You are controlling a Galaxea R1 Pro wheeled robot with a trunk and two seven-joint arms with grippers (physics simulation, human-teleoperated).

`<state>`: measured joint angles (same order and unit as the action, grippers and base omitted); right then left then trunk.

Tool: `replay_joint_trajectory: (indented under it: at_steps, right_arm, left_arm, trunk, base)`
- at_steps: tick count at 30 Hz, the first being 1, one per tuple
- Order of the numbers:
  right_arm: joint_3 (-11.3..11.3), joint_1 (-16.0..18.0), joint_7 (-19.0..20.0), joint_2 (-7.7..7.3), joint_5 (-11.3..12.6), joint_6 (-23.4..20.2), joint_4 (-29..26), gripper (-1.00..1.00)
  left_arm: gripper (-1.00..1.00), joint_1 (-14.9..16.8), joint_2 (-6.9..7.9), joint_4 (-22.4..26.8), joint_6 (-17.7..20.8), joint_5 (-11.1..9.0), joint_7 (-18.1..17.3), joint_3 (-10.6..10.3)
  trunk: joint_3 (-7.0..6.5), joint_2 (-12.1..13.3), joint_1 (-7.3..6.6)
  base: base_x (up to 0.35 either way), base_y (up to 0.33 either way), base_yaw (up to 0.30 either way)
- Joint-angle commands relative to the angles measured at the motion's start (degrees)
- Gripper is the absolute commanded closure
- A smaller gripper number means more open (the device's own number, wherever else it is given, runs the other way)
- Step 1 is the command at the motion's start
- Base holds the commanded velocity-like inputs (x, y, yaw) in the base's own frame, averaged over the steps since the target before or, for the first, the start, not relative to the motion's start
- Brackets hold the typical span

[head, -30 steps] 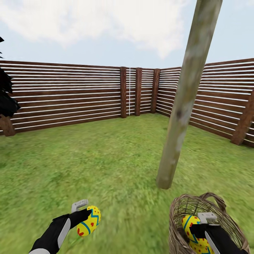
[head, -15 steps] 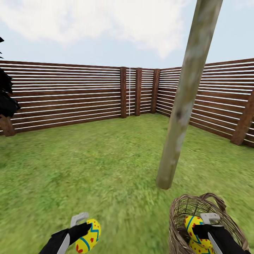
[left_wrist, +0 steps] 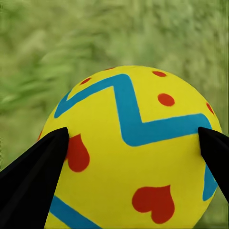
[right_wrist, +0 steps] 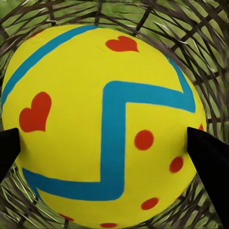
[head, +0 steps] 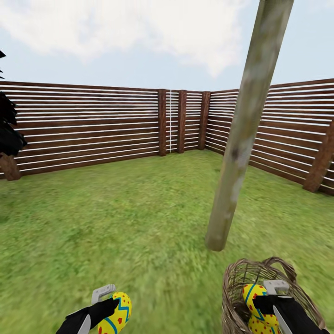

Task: Take the three Easter eggs out of the wicker basket on the lawn in the garden, then place them on the lawn next to a single tree (choose any tree) so that all three eggs are next to the same tree and none are left in the basket.

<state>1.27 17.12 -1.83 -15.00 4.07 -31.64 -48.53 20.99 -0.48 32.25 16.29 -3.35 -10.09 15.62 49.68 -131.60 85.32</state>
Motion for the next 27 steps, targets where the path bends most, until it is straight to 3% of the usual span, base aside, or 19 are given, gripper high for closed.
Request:
replay_joint_trajectory:
  at_steps: [1, 27]
  right_arm:
    - [0.1, 0.0, -0.2, -0.06, 0.4, -0.3, -0.1, 1.00]
    - [-0.1, 0.0, -0.3, -0.12, 0.5, -0.4, -0.1, 1.00]
  left_arm:
    - [1.00, 0.0, -0.05, 0.1, 0.5, -0.3, -0.3, 0.3]
    - [1.00, 0.0, -0.14, 0.1, 0.5, -0.2, -0.2, 0.2]
  trunk:
    - [-0.12, 0.4, -0.24]
    - [-4.79, 10.8, -5.95]
  base:
    - [0.000, 0.000, 0.000]
    - [0.000, 0.000, 0.000]
